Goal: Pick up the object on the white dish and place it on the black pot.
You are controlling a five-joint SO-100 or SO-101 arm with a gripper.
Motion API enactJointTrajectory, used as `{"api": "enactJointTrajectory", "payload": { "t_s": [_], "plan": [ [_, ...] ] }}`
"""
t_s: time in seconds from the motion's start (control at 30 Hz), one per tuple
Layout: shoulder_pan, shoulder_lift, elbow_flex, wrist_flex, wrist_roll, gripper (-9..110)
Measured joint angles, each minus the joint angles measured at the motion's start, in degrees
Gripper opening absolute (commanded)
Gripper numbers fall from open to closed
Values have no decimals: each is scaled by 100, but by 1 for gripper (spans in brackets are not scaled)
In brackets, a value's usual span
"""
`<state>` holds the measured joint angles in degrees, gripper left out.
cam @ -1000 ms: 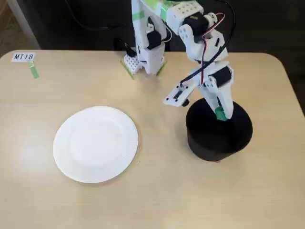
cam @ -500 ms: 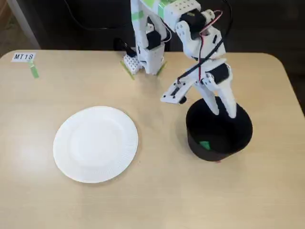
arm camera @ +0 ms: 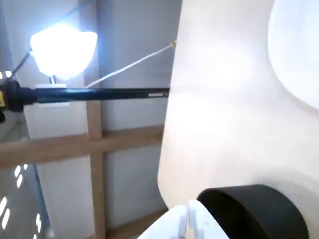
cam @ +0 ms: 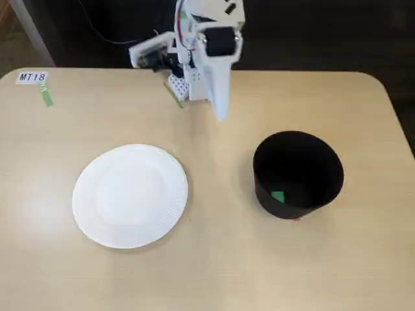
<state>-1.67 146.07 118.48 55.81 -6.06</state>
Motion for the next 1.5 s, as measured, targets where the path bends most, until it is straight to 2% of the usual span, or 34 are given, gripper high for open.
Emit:
{"api": "enactJointTrajectory", "payload": {
  "t_s": [0.27, 0.63, 0.97, 1.5],
  "plan": [
    [176, 2118, 1661, 308, 0, 0],
    [176, 3709, 3665, 580, -35, 0],
    [53, 3814, 4904, 624, 18, 0],
    [44, 3823, 5722, 580, 44, 0]
  ]
}}
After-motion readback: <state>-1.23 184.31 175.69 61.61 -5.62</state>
